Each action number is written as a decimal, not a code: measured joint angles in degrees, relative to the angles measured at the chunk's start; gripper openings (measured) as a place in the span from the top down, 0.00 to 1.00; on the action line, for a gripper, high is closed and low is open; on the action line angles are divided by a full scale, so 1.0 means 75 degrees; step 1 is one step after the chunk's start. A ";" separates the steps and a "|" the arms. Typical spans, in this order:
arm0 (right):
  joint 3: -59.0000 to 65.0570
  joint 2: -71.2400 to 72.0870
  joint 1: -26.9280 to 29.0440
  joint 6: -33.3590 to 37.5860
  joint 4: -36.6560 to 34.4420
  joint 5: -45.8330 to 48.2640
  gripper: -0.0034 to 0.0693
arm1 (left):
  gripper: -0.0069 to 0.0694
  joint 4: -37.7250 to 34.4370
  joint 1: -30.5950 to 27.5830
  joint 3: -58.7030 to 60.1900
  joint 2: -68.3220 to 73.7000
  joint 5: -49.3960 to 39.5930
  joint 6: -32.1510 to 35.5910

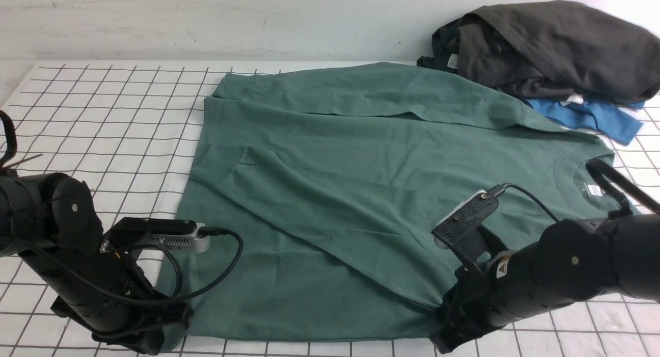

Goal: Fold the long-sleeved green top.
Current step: Use the left arm to clamp the cuff farthest from it

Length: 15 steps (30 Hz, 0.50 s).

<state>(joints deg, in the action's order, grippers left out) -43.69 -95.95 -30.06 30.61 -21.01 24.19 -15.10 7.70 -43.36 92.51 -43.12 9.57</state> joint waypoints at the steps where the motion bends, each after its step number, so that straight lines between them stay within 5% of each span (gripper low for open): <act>1: 0.0000 0.0063 0.0000 0.0000 0.0020 0.0170 0.94 | 0.89 0.0041 0.0000 0.0000 0.0000 -0.0028 0.0000; 15: 0.0000 0.0906 0.0000 0.0000 0.0164 0.2207 0.94 | 0.91 0.0671 0.0000 0.0000 -0.0849 -0.1790 -0.0020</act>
<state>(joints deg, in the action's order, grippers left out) -43.69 -89.16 -30.06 30.61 -19.79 40.74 -10.07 7.70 -43.36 86.14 -56.55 9.42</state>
